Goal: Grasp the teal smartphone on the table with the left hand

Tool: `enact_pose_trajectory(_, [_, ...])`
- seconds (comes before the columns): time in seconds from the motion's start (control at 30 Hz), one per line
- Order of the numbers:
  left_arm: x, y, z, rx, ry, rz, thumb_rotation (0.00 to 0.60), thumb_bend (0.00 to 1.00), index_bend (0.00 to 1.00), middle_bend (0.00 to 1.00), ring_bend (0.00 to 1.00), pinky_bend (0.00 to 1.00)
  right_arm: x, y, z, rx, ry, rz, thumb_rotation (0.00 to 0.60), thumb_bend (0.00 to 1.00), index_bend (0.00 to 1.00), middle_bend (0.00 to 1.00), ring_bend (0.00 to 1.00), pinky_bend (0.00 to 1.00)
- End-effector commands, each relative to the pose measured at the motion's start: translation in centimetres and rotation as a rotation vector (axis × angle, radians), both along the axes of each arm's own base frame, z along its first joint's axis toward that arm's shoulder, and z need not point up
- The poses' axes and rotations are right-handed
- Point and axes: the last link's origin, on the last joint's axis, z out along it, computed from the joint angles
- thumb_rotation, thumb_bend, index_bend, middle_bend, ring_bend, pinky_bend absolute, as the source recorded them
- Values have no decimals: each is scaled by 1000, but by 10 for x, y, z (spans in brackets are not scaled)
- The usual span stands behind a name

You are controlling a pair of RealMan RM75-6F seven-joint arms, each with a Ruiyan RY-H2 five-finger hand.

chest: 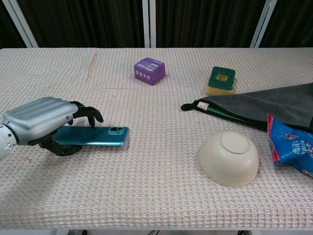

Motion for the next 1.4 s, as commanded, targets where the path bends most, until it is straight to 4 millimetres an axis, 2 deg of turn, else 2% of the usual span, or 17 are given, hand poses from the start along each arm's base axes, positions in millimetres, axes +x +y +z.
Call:
enact_pose_trajectory(0.03, [1, 2, -2, 5, -29, 13, 600, 586, 367, 399, 264, 416, -1, 0, 1, -1, 0, -1, 600, 301, 0, 0, 0, 0])
enact_pose_trajectory(0.27, [6, 7, 7, 5, -115, 38, 600, 686, 486, 453, 318, 467, -1, -1, 2, -7, 2, 1, 600, 300, 0, 0, 0, 0])
enact_pose_trajectory(0.4, [7, 18, 18, -68, -114, 89, 600, 715, 539, 506, 367, 479, 0, -2, 1, -1, 6, 3, 600, 300, 0, 0, 0, 0])
enact_pose_trajectory(0.53, [19, 38, 37, -171, -103, 131, 600, 694, 498, 535, 402, 489, 0, -3, 0, 0, 6, 1, 600, 301, 0, 0, 0, 0])
enact_pose_trajectory(0.6, [20, 44, 43, -191, -65, 126, 600, 668, 393, 487, 371, 464, 0, -4, 0, -3, 6, 0, 600, 301, 0, 0, 0, 0])
enact_pose_trajectory(0.67, [16, 49, 46, -234, 0, 139, 600, 656, 262, 378, 295, 412, 0, -4, 0, -5, 9, -2, 600, 300, 0, 0, 0, 0])
enact_pose_trajectory(0.7, [14, 51, 46, -256, 27, 151, 600, 654, 194, 291, 238, 374, 1, -5, 0, -6, 10, -2, 600, 300, 0, 0, 0, 0])
enact_pose_trajectory(0.77, [16, 55, 46, -273, 57, 159, 600, 653, 112, 148, 150, 319, 2, -6, 0, -7, 12, 0, 600, 301, 0, 0, 0, 0])
enact_pose_trajectory(0.83, [21, 58, 45, -232, 44, 136, 600, 649, 68, 64, 92, 290, 3, -7, 0, -10, 13, 5, 600, 303, 0, 0, 0, 0])
enact_pose_trajectory(0.9, [26, 59, 46, -175, -5, 121, 598, 642, 44, 30, 63, 265, 4, -7, -1, -12, 16, 9, 600, 304, 0, 0, 0, 0])
enact_pose_trajectory(1.03, [25, 63, 52, -74, -63, 85, 552, 637, 14, 6, 22, 218, 4, -8, -2, -11, 19, 11, 600, 305, 0, 0, 0, 0])
enact_pose_trajectory(1.17, [24, 61, 69, 141, -149, 3, 532, 617, 6, 0, 13, 206, 4, -8, -3, -13, 19, 11, 600, 305, 0, 0, 0, 0])
enact_pose_trajectory(1.23, [16, 53, 81, 264, -174, -55, 575, 534, 6, 17, 13, 205, 4, -8, -4, -13, 18, 12, 600, 305, 0, 0, 0, 0])
enact_pose_trajectory(1.27, [9, 48, 85, 302, -169, -65, 591, 463, 6, 29, 13, 205, 4, -8, -4, -14, 17, 14, 600, 305, 0, 0, 0, 0])
enact_pose_trajectory(1.3, [-2, 41, 90, 335, -148, -59, 597, 370, 7, 38, 13, 205, 4, -7, -4, -14, 18, 16, 600, 305, 0, 0, 0, 0])
enact_pose_trajectory(1.37, [-21, 27, 100, 371, -111, -29, 600, 115, 12, 48, 13, 205, 3, -6, -4, -13, 22, 20, 600, 304, 0, 0, 0, 0])
enact_pose_trajectory(1.4, [-35, 17, 107, 395, -84, -8, 600, 65, 14, 49, 13, 205, 2, -4, -5, -11, 30, 21, 600, 304, 0, 0, 0, 0])
